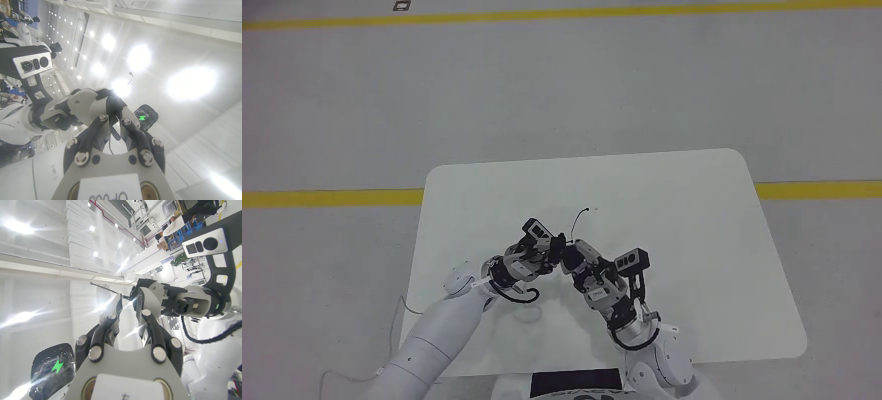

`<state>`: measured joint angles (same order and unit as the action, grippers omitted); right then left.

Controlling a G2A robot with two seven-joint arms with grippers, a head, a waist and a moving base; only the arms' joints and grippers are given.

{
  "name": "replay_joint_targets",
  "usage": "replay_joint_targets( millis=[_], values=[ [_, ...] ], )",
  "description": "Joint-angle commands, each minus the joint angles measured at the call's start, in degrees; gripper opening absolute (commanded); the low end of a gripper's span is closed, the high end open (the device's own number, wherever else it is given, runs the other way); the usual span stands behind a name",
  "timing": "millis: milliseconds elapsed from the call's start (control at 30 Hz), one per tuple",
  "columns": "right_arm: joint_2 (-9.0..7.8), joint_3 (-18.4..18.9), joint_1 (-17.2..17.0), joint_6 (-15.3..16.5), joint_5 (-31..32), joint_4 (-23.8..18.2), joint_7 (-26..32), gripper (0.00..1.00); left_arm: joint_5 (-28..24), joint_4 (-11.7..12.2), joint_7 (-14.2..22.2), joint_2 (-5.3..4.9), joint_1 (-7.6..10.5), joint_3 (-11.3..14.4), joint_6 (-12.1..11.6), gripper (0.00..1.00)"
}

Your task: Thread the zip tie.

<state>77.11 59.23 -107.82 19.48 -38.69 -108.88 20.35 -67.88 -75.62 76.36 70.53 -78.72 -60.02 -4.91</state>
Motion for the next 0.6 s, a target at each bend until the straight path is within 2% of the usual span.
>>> replay_joint_targets(
  millis=[0, 133, 567],
  values=[
    [0.13, 0.0, 0.1, 0.0, 0.2, 0.1, -0.2, 0.2, 0.0, 0.0, 0.0, 0.0, 0.0, 0.0, 0.0, 0.0],
    [0.36, 0.0, 0.2, 0.0, 0.5, 0.3, -0.6, 0.2, 0.0, 0.0, 0.0, 0.0, 0.0, 0.0, 0.0, 0.0],
    [1.0, 0.5, 0.1, 0.0, 1.0, 0.6, -0.8, 0.07, 0.0, 0.0, 0.0, 0.0, 0.0, 0.0, 0.0, 0.0]
  ],
)
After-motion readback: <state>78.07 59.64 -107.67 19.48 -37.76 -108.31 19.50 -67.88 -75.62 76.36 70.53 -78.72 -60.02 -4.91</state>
